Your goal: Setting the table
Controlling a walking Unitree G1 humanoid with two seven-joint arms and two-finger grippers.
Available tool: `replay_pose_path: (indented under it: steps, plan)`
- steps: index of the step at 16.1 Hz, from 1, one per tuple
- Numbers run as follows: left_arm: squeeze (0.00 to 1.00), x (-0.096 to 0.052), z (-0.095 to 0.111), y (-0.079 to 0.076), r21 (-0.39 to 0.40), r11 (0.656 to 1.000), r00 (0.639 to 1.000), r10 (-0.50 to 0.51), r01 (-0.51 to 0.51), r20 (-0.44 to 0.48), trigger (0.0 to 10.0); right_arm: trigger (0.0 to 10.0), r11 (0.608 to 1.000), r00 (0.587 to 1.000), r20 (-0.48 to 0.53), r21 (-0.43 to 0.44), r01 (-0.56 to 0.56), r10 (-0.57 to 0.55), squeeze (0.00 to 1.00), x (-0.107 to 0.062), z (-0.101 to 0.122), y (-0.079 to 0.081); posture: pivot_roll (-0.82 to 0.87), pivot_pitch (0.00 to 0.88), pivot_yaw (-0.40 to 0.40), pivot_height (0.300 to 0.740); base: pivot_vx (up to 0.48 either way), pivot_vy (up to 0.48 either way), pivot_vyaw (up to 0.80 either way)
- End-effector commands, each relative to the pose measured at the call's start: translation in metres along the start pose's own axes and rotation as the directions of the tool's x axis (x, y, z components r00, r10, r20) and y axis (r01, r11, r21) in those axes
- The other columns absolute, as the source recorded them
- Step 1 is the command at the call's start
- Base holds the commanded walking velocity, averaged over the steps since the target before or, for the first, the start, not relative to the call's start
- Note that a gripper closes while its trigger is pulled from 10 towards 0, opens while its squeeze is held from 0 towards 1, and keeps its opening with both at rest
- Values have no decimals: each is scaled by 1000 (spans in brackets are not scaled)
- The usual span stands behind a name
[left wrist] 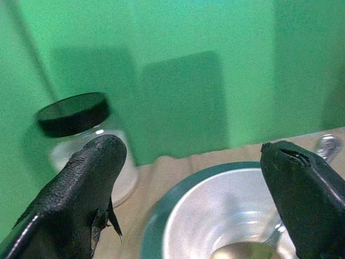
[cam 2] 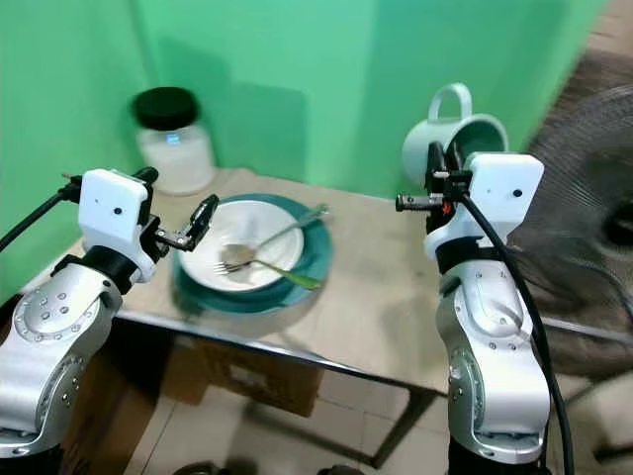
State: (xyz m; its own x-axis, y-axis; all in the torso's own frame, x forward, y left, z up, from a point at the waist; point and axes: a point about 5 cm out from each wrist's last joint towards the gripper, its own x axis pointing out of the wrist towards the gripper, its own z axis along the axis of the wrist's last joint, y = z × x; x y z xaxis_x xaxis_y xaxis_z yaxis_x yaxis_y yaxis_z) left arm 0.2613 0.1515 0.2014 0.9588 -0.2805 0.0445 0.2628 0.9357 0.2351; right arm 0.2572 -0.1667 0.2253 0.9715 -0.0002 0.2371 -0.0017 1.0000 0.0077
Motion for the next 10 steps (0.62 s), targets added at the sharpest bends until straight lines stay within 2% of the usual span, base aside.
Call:
replay_pose_path:
  steps: [1,5,7,10]
  plan:
    - [0,-1,2,1,9,1000,1000,-2,2,2,10000,10000,1000,1000,-8,17,1,-1,0,-2,0,-1,121,0,-18,740,0,0,-788]
    - [0,0,3,6,13,1000,1000,19,-19,8,10000,10000,999,999,-29,41,-12,13,0,-3,0,3,113,0,-10,740,0,0,-797]
    - [0,2,6,6,4,1000,999,25,-26,23,10000,10000,999,998,-63,-37,-7,5,0,0,-6,3,111,0,-17,740,0,0,-800]
    - [0,2,8,3,0,1000,999,20,-20,32,10000,10000,998,995,-83,-5,-56,55,0,1,-7,7,117,0,-19,740,0,0,-800]
